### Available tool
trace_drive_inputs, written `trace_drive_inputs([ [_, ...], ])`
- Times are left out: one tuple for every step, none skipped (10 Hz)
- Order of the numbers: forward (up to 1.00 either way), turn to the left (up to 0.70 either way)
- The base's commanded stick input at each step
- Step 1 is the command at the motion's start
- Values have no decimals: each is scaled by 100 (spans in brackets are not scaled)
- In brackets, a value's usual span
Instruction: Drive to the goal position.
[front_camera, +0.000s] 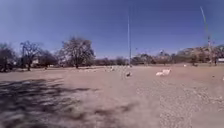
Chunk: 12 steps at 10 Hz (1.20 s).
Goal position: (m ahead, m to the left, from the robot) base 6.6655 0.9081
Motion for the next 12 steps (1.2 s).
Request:
trace_drive_inputs([
  [70,0],
  [70,0],
  [70,0],
  [70,0],
  [70,0],
  [70,0],
  [70,0],
  [70,0],
  [70,0],
  [70,0],
  [70,4],
  [70,8],
])
